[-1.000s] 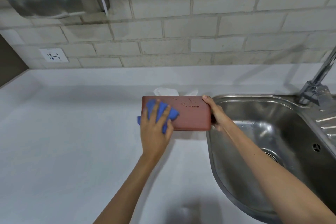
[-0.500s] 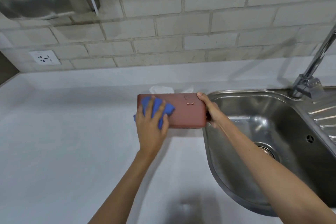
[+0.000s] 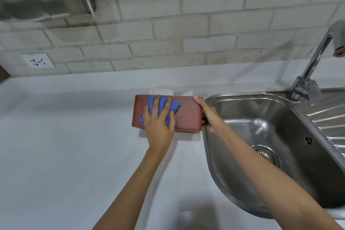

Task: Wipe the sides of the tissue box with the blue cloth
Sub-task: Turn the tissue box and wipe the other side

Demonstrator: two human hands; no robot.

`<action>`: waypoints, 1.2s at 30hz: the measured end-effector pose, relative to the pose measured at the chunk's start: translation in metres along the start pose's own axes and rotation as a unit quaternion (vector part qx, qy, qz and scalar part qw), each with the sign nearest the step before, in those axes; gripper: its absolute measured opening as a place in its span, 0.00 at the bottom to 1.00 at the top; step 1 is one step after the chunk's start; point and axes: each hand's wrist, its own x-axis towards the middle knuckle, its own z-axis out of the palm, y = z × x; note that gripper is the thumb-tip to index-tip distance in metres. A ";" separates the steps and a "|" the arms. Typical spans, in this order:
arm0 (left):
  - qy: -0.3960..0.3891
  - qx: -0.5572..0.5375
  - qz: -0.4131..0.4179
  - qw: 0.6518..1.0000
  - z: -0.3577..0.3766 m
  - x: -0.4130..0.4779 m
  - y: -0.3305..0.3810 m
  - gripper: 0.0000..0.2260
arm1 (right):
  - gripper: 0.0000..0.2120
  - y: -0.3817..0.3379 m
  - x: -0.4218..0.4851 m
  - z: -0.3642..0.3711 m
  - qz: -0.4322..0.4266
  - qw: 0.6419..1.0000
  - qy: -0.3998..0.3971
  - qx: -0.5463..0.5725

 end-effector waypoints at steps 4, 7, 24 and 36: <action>-0.022 -0.013 0.049 0.998 0.015 0.004 0.036 0.16 | 0.25 -0.001 -0.001 0.001 0.003 1.000 0.001 0.002; -0.042 -0.007 0.144 0.989 0.012 -0.023 0.029 0.16 | 0.25 -0.001 -0.001 -0.003 0.002 1.000 -0.023 -0.007; 0.008 -0.035 -0.110 0.993 0.013 0.025 0.023 0.16 | 0.59 0.041 -0.022 -0.026 -0.126 0.967 -0.155 -0.155; -0.073 -0.022 0.134 0.988 0.012 -0.015 0.041 0.18 | 0.49 0.050 -0.021 -0.006 -0.227 0.942 0.007 -0.247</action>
